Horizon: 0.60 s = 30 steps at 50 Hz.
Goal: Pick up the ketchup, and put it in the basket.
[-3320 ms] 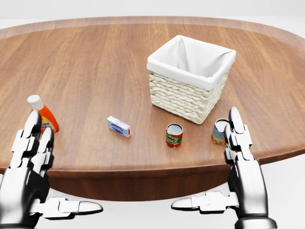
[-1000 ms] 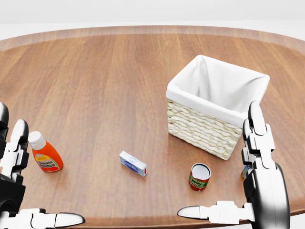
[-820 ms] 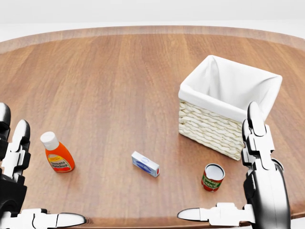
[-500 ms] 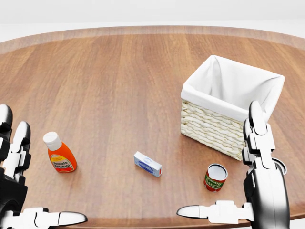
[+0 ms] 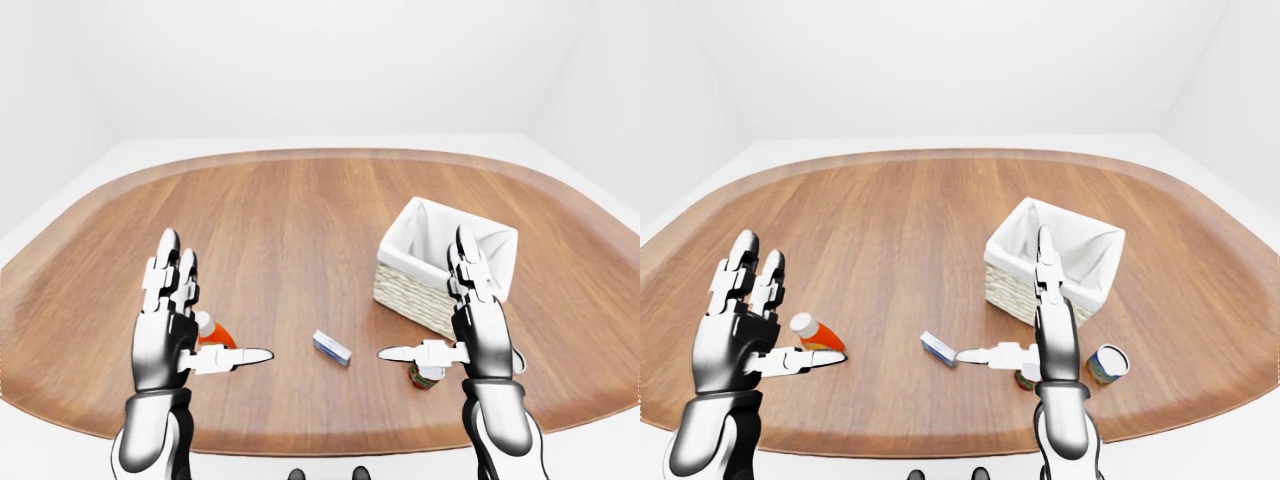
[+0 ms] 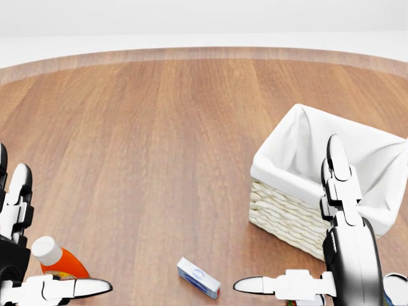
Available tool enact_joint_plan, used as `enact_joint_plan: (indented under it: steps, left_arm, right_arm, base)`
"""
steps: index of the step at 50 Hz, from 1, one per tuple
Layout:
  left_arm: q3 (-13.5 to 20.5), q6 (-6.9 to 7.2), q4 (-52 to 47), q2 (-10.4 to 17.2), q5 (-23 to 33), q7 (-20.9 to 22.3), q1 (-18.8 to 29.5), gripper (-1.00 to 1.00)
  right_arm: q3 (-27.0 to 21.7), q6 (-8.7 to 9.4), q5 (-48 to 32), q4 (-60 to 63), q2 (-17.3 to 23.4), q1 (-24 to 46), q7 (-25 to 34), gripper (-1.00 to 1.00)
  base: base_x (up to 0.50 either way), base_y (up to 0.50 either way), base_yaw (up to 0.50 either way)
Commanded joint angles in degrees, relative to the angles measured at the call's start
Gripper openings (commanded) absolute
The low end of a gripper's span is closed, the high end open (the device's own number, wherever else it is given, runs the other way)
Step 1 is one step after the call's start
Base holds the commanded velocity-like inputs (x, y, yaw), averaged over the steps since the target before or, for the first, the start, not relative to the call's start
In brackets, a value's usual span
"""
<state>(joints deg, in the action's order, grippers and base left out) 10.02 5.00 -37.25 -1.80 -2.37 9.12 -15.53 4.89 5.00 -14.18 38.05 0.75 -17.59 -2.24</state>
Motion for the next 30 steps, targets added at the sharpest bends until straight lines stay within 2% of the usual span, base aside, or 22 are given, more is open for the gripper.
enact_joint_plan:
  steps: [1, 11, 19, 30]
  left_arm:
    - [0.4, 0.00, -0.6, -0.1, -0.2, 0.1, 0.0, 1.00]
    - [0.3, 0.00, -0.5, 0.0, 0.3, 0.2, 0.2, 1.00]
    - [-0.7, 0.00, 0.3, 0.1, 1.9, 0.0, 0.0, 1.00]
    - [-0.5, 0.00, 0.0, 0.2, 3.3, -0.2, -0.3, 1.00]
  right_arm:
    - [-0.1, 0.00, -0.3, -0.2, 0.0, 0.0, -0.1, 1.00]
    - [-1.1, 0.00, 0.3, -1.2, -0.7, 1.1, -0.7, 1.00]
    - [-1.5, 0.00, 1.8, -1.7, -0.6, 1.3, -0.2, 1.00]
    - [-1.8, 0.00, 1.8, -2.2, -0.5, 1.5, 0.0, 1.00]
  base:
    - [0.50, 0.00, 0.00]
    - [0.50, 0.00, 0.00]
    - [0.00, 0.00, 0.00]
    - [0.00, 0.00, 0.00]
